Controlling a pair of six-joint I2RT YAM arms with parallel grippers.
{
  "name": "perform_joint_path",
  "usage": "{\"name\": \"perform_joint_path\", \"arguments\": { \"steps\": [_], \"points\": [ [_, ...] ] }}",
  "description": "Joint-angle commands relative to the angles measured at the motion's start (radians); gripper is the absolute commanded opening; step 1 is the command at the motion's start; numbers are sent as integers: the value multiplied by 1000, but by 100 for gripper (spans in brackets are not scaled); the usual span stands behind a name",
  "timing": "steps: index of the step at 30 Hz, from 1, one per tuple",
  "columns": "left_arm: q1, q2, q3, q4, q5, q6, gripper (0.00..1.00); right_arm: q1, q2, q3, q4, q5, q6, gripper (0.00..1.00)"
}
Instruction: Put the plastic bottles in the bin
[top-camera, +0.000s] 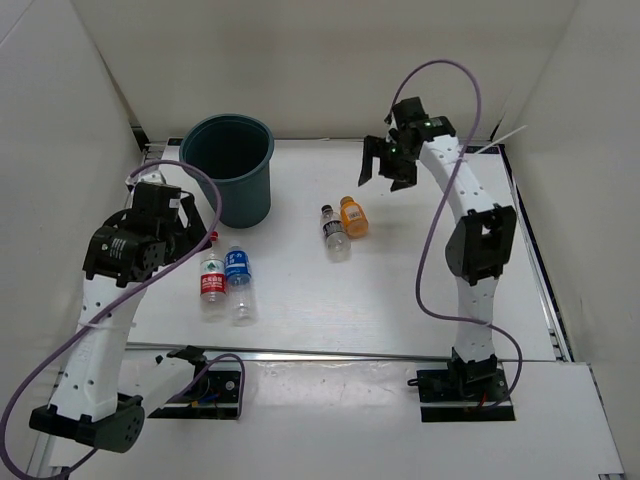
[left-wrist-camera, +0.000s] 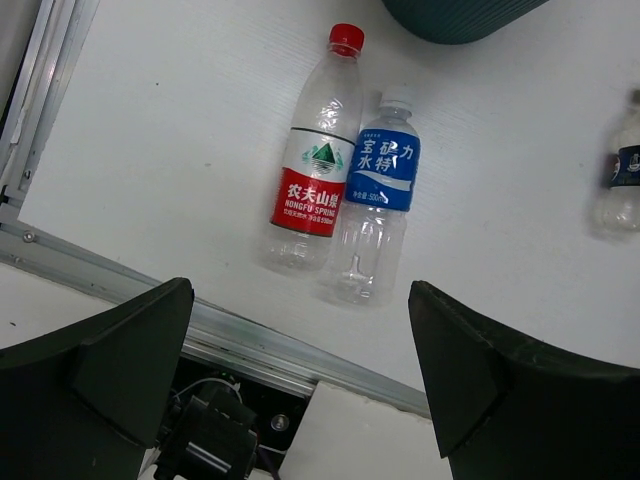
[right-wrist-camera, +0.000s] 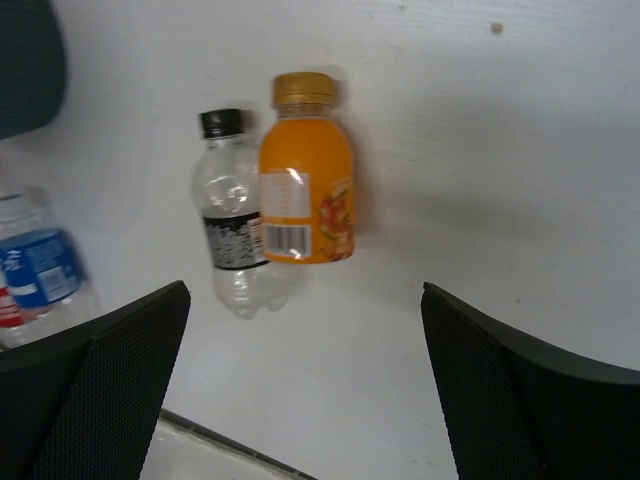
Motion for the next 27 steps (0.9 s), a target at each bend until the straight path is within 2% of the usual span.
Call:
{"name": "perform_joint_path", "arguments": {
  "steps": [1,8,19,24,27],
  "points": [
    [16,10,16,-73,10,-9,100,8,76,21,-52,95,-18,100],
    [26,59,36,-73,10,-29,100,67,174,58,-61,127,13,100],
    [46,98,36,-73,28,5,100,107,231,38,11,49,22,100],
    [56,98,83,-73,72,14,100,107,263,28,20,60,31,100],
    [65,67,116,-36,181,52,100,107,303,67,29,60,31,100]
  ]
}}
